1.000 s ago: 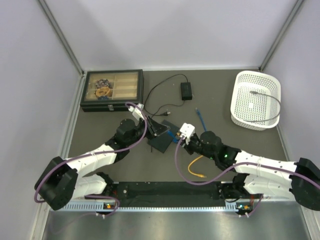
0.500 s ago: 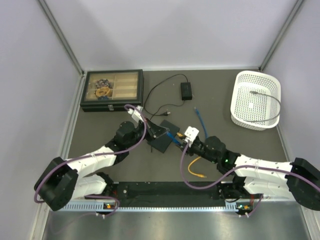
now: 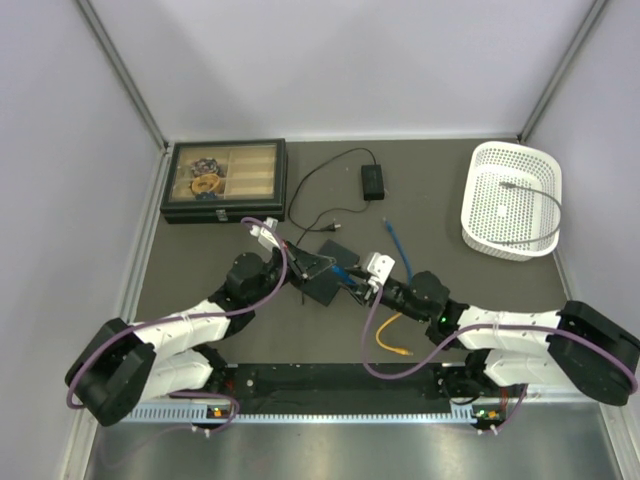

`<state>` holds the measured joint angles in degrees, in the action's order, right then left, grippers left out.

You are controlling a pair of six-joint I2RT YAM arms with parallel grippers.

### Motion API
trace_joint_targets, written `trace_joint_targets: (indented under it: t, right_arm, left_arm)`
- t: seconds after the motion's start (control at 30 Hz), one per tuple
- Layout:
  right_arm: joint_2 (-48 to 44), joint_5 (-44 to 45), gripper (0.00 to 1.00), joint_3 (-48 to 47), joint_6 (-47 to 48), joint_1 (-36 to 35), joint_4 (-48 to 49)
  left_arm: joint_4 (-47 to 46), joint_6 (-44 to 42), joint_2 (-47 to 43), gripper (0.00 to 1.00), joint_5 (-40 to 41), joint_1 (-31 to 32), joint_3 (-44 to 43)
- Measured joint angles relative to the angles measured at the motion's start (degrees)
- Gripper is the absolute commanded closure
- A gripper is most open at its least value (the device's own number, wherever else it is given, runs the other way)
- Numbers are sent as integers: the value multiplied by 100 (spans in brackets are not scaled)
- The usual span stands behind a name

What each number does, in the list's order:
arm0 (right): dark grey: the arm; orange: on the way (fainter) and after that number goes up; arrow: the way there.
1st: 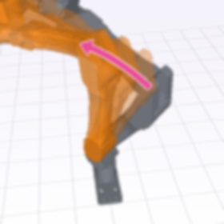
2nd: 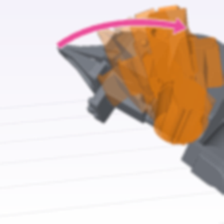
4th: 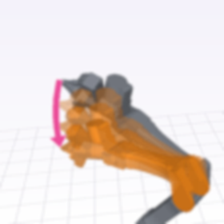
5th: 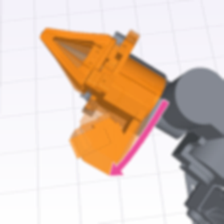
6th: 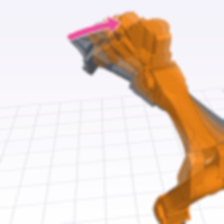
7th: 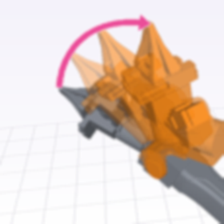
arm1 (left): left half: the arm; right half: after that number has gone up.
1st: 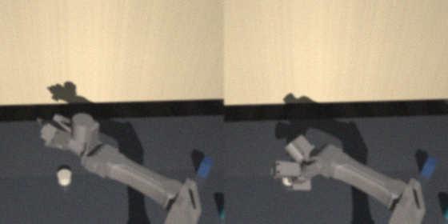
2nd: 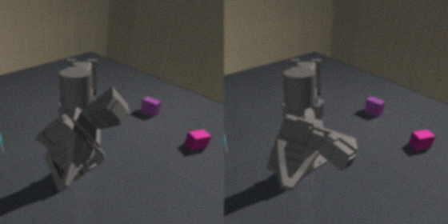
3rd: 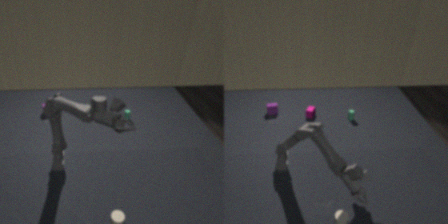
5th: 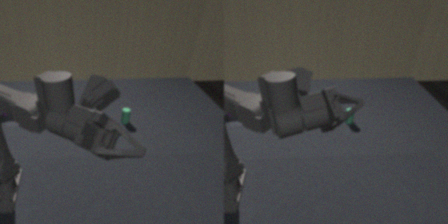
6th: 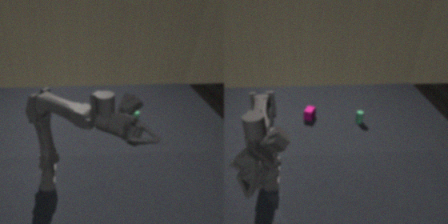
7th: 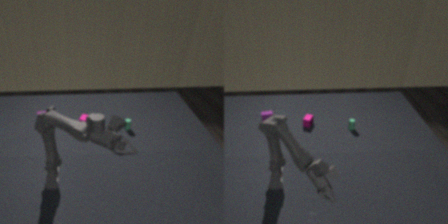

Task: Insert the plug into the switch port
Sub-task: Pick up the connector from the bin.

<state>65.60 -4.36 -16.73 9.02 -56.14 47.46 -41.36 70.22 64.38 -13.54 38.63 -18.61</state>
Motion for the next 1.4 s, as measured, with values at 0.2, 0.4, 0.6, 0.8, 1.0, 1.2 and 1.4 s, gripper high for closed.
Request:
trace_joint_targets:
  t: [0.2, 0.4, 0.6, 0.8, 1.0, 1.2, 1.4]
  right_arm:
    - [111, -114, 69, -50, 2, 0, 142]
    - [122, -146, 79, -151, 2, 0, 282]
    - [129, -68, 95, -203, 39, 7, 254]
    - [131, -63, 100, -203, 37, 7, 221]
    - [85, -127, 100, -201, -11, 0, -63]
    - [-162, -83, 100, -15, -168, 0, -527]
    - [33, 0, 100, 260, -483, 0, -688]
  left_arm:
    - [-199, 111, 0, 100, 15, 15, 9]
    - [-295, 227, 2, 100, 17, 37, 48]
    - [-402, 282, 2, 100, 39, 46, 87]
    - [-407, 269, 2, 70, 61, 48, 105]
    - [450, -501, -28, 23, 149, 55, -138]
    - [2013, -1843, -330, 12, 728, 55, -752]
    - [2986, -3165, -275, 11, 1204, 55, -1156]
